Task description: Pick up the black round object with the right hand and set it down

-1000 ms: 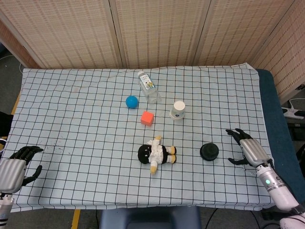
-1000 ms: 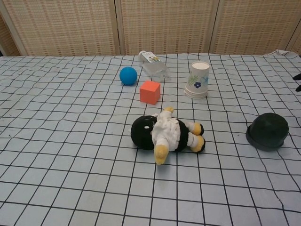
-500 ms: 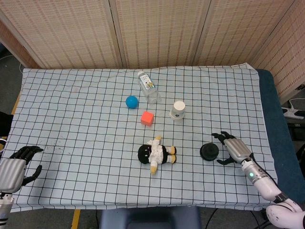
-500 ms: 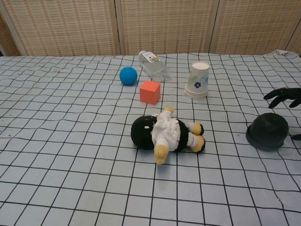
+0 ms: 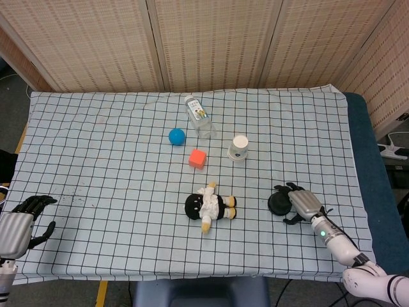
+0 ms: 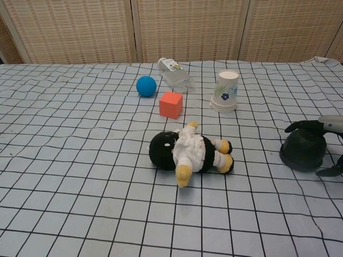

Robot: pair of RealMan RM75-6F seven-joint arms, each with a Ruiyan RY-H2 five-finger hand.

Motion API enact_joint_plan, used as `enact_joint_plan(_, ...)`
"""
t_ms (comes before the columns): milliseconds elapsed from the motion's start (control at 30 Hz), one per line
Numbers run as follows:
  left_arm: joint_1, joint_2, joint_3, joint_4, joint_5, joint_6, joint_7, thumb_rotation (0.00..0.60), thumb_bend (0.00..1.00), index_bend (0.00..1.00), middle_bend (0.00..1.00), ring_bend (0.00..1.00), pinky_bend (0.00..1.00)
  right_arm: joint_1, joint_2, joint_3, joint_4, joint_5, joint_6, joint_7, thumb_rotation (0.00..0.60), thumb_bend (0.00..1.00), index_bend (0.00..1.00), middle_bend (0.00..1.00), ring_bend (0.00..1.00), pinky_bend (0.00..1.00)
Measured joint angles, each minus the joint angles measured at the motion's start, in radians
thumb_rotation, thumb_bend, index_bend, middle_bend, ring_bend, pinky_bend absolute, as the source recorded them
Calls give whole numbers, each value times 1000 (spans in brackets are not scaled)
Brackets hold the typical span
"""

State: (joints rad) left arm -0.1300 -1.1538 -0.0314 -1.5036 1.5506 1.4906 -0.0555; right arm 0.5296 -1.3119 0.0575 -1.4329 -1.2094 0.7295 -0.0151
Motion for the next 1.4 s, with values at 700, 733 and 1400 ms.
enact_joint_plan(700,3,3,0,0,1,6,-5,600,396,283,248,204,391,-42,-97,-1,94,-46,180,-37,600,105,491,499,373,368)
enact_joint_plan(733,3,3,0,0,1,6,-5,600,396,283,248,204,392,-47,-102,0,100,-54,199,-36,600,111,538,531,409,406)
enact_joint_plan(1400,3,6,1,-8,2,4,-2,600,395,283,249,205,392,-114,-76,21,102,-358,627,301,600,202,688,624,507,497)
